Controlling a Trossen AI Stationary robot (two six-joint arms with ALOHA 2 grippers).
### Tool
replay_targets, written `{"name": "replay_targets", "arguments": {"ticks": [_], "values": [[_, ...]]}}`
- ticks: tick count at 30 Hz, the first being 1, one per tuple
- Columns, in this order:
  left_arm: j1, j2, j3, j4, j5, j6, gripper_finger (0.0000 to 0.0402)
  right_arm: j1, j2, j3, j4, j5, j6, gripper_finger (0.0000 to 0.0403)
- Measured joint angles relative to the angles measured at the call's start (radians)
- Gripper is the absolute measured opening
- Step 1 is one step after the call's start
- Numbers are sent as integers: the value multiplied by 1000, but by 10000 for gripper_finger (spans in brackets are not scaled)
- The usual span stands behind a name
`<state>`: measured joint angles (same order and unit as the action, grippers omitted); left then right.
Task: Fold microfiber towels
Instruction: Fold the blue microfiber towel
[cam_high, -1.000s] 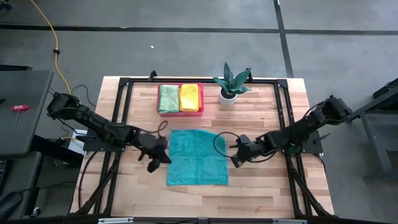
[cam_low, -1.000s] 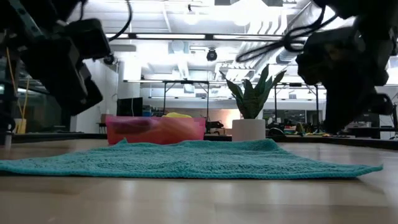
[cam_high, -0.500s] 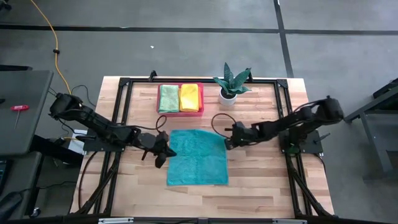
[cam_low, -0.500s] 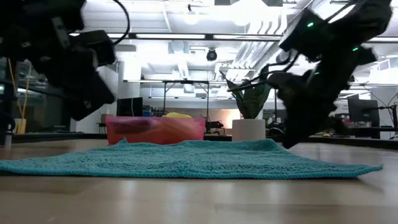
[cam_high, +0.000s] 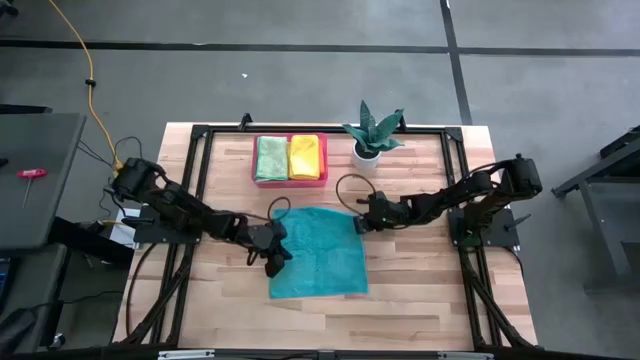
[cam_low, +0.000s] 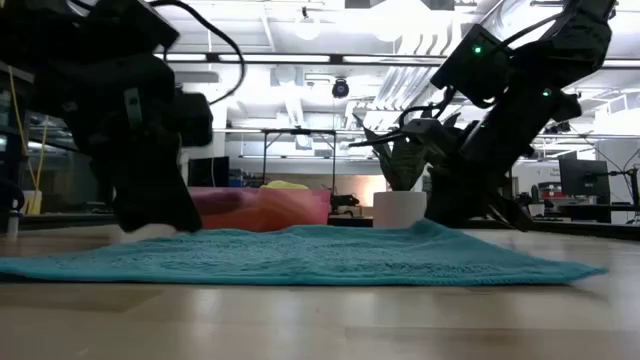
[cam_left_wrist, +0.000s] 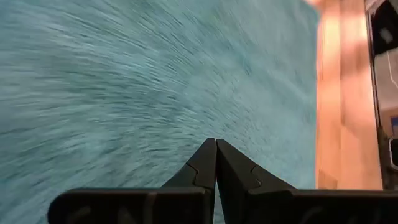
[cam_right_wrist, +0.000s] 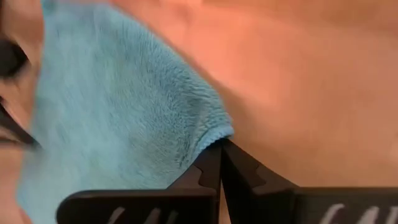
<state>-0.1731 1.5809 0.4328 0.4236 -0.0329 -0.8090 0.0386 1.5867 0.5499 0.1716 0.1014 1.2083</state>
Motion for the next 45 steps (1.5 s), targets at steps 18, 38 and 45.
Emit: {"name": "replay_targets", "arguments": {"ticks": [18, 38, 45], "values": [[-53, 107, 38, 2, 18, 60, 0, 93, 3, 4, 272, -52, -24, 0], [-73, 102, 41, -87, 287, 274, 0, 364, 66, 6, 81, 10, 295, 0], [-47, -13, 48, -175, 367, 218, 0, 355, 68, 8, 48, 84, 362, 0]]}}
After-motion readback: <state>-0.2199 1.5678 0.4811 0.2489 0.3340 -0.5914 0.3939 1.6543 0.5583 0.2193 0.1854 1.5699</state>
